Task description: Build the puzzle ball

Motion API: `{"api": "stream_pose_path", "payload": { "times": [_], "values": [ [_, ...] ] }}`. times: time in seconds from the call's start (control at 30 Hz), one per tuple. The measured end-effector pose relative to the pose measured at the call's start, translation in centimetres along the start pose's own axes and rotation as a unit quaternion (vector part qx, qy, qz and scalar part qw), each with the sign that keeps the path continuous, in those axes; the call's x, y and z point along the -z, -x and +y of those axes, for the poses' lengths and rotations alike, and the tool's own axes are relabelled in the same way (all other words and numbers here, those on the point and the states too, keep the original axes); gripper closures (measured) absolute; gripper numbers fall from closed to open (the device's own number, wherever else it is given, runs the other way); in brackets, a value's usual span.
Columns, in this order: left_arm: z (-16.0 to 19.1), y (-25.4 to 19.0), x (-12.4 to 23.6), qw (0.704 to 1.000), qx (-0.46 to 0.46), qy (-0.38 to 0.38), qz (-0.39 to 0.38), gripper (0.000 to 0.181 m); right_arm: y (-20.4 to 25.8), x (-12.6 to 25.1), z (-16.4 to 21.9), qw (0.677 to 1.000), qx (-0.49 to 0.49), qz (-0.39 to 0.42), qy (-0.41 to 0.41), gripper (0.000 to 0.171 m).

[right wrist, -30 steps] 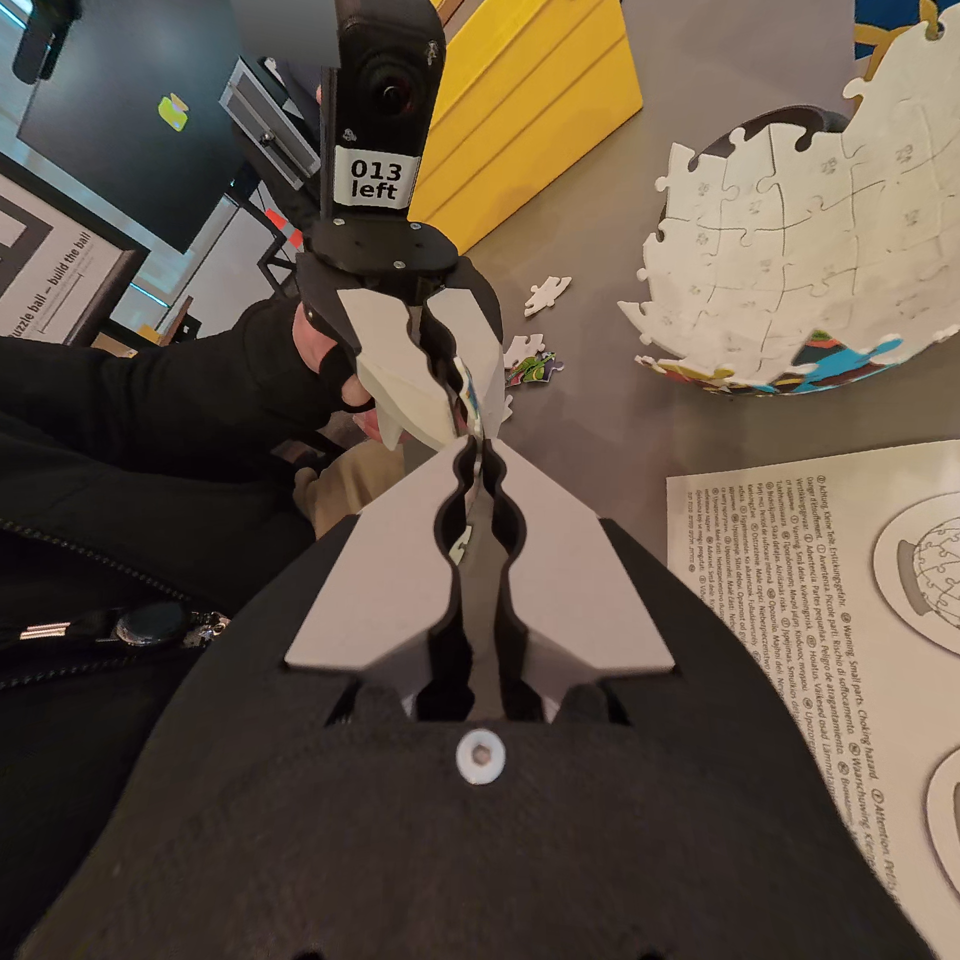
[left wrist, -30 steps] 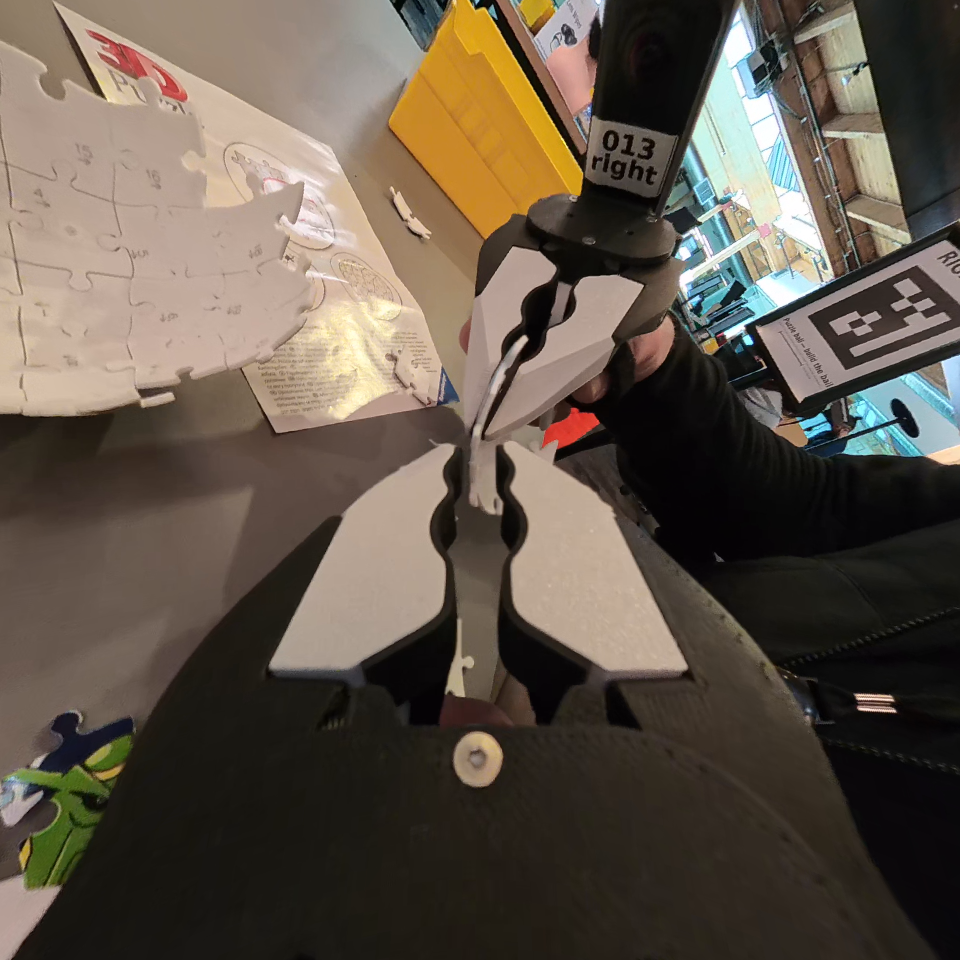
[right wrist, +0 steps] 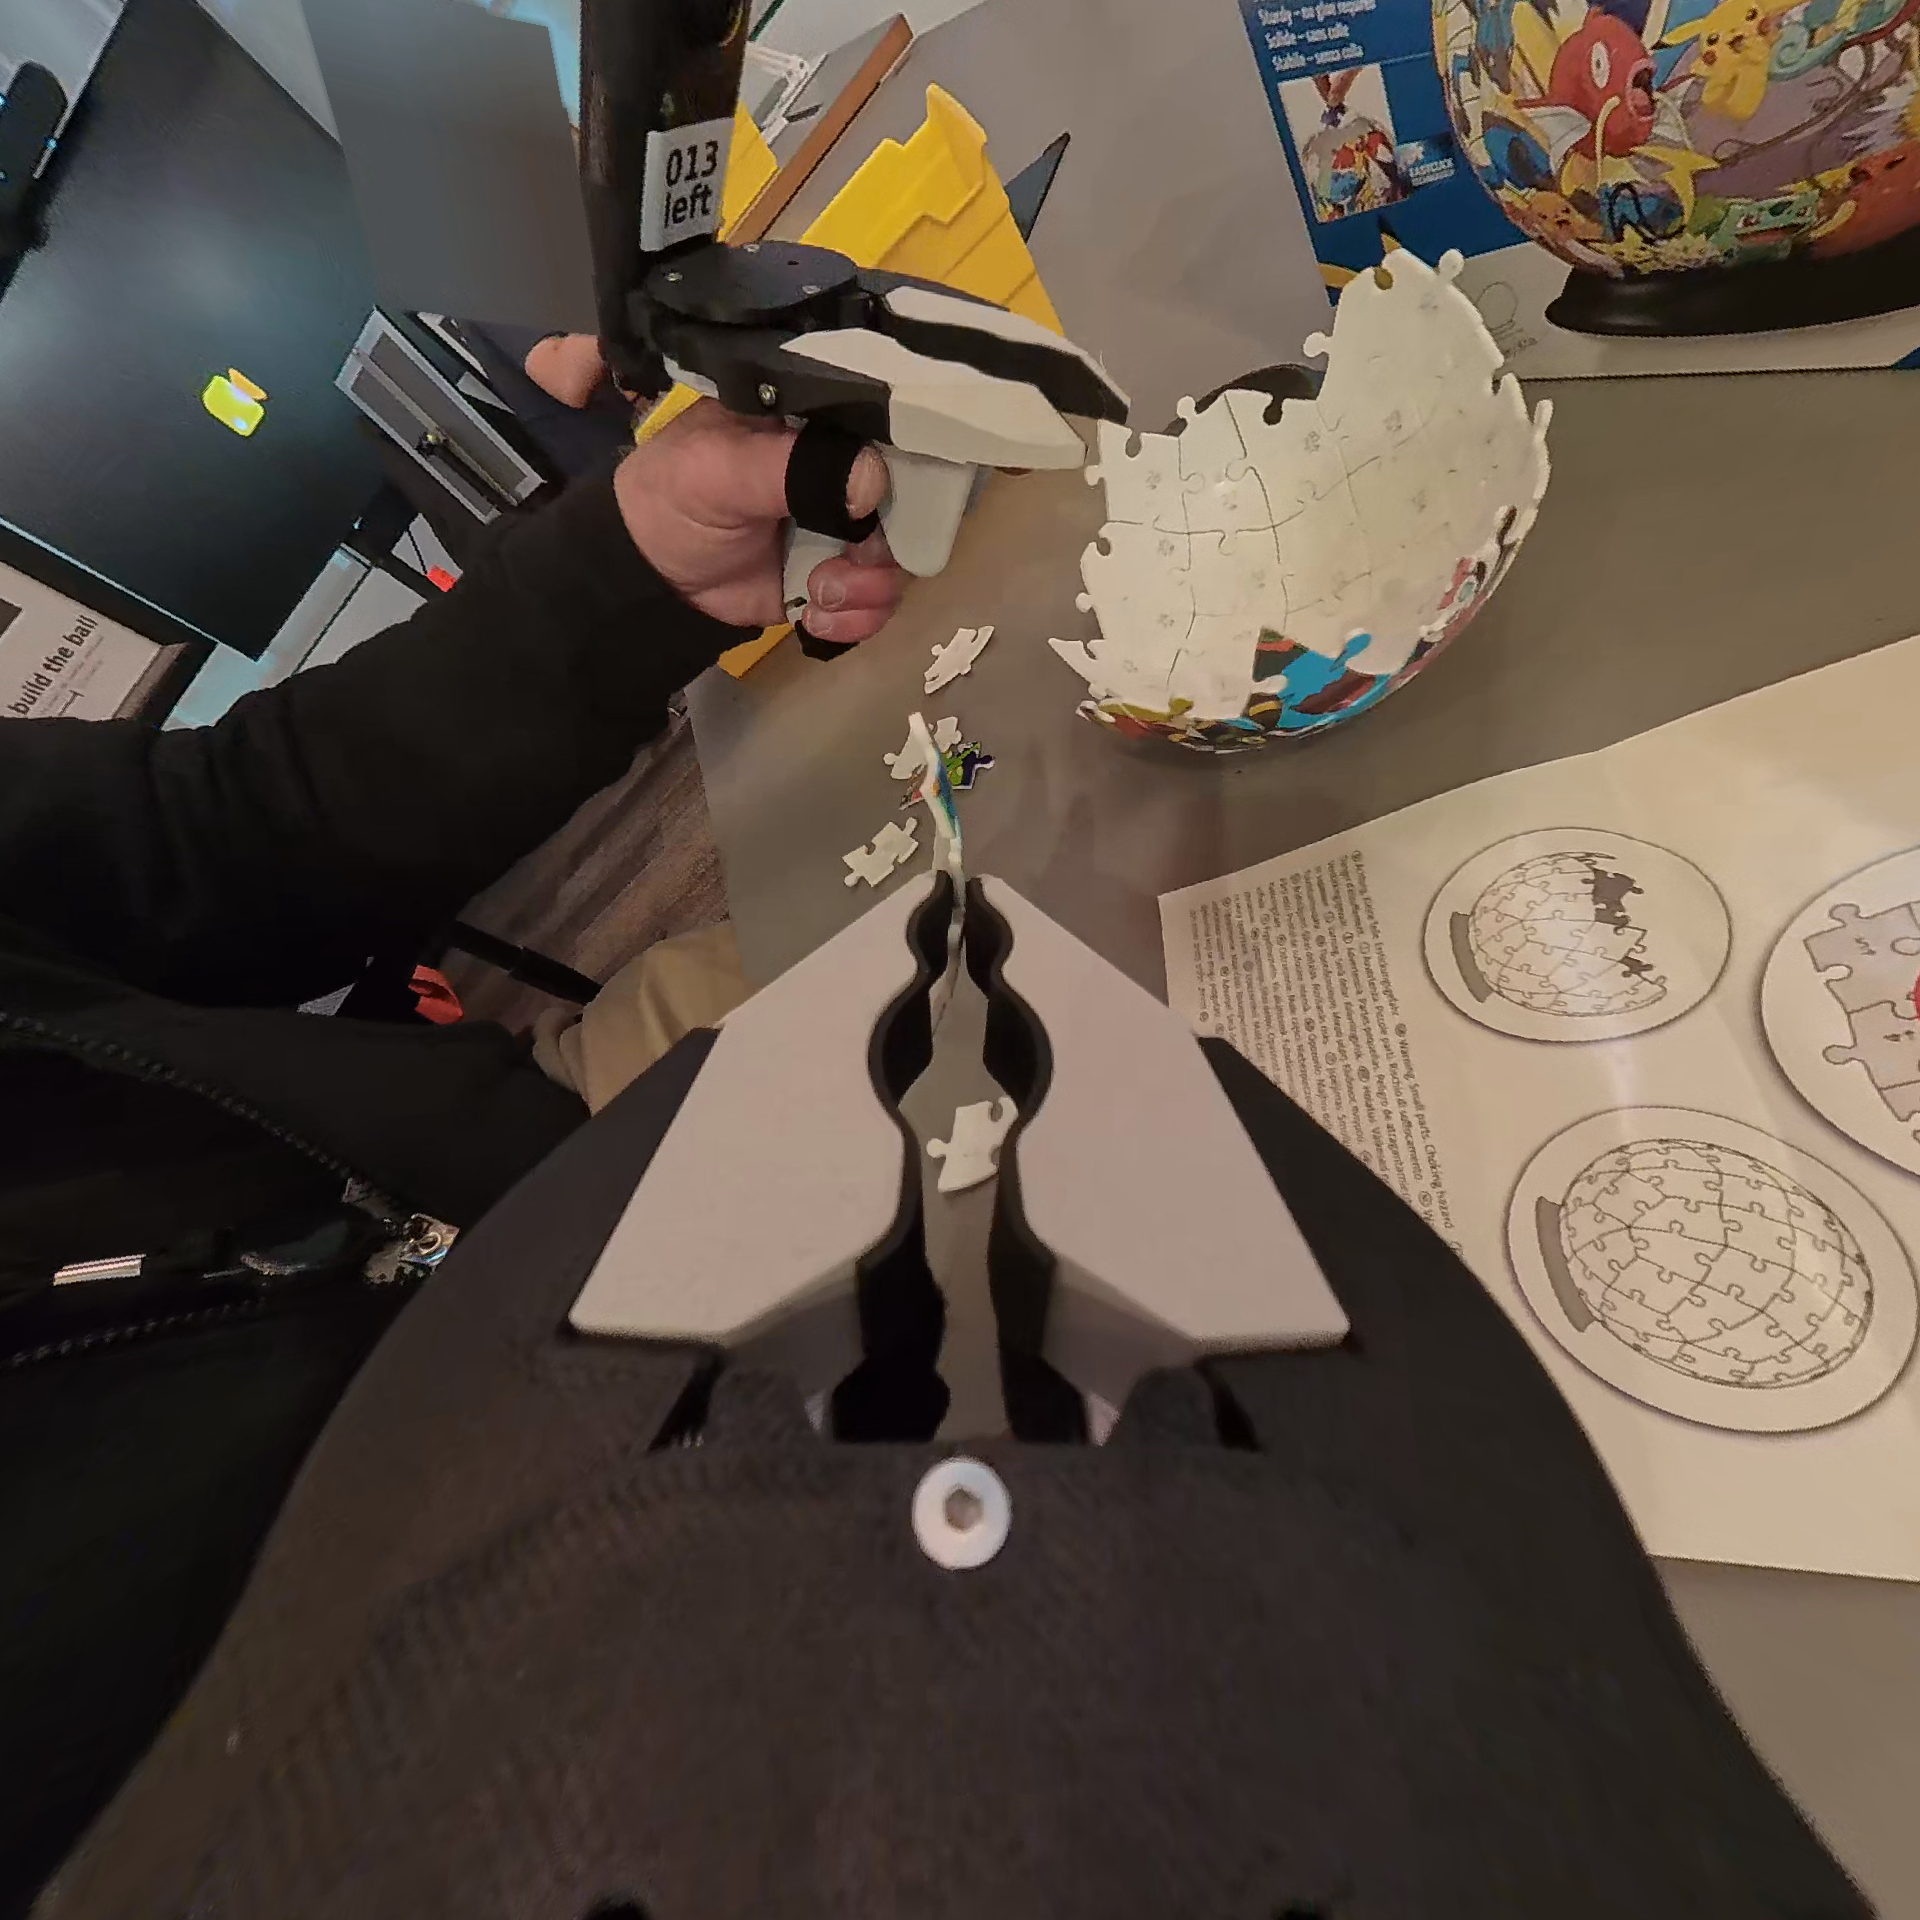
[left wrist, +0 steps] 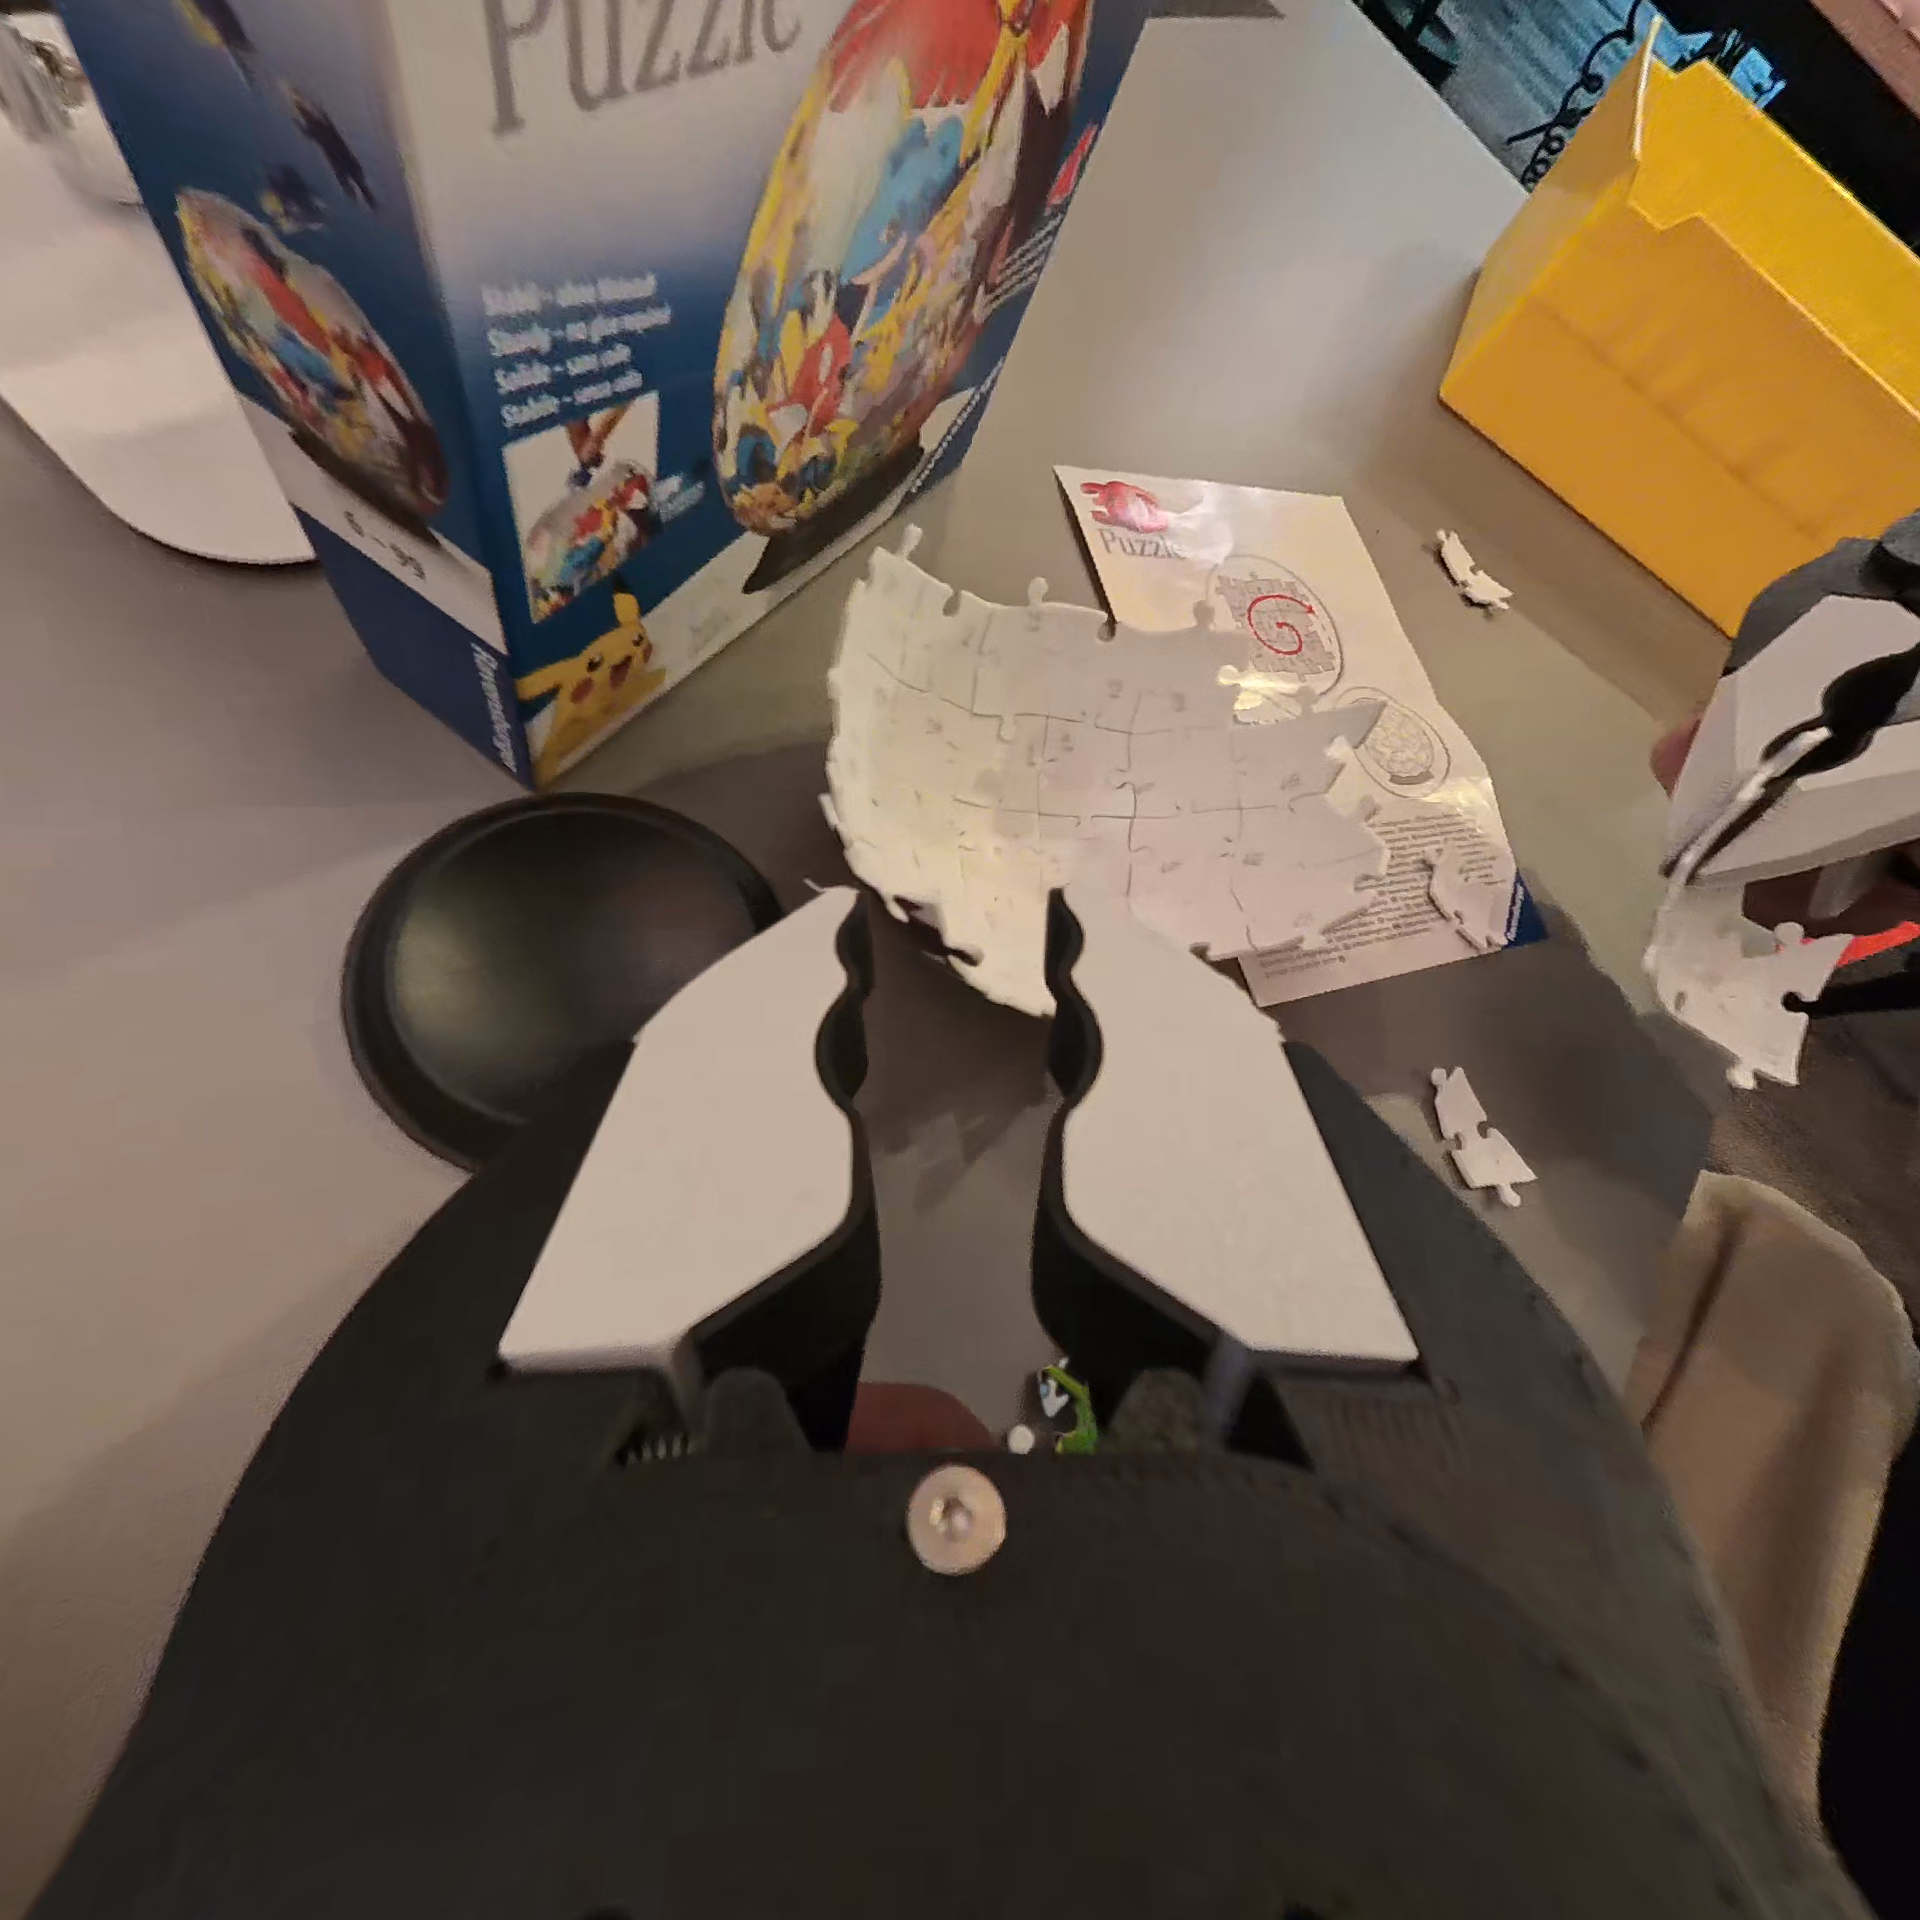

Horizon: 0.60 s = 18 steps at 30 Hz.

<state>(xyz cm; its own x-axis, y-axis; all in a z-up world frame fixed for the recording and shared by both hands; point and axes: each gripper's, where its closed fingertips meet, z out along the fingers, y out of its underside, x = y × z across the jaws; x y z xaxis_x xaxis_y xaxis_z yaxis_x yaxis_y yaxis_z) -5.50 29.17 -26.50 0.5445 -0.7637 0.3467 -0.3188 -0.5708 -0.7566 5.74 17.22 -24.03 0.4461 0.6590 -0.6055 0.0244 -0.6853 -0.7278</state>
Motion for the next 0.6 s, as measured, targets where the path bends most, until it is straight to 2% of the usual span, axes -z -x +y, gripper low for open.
{"api": "stream_pose_path", "payload": {
  "times": [0.43,0.6],
  "values": [
    [2.2,-4.1,-0.7,0.999,0.008,0.023,0.048,0.155,-1.9,0.6,0.4,0.999,-0.029,0.015,-0.003,0.171],
    [2.1,-5.3,1.1,0.996,-0.004,-0.003,0.087,0.157,-2.8,0.6,0.5,0.999,-0.043,0.023,-0.005,0.171]
  ]
}}
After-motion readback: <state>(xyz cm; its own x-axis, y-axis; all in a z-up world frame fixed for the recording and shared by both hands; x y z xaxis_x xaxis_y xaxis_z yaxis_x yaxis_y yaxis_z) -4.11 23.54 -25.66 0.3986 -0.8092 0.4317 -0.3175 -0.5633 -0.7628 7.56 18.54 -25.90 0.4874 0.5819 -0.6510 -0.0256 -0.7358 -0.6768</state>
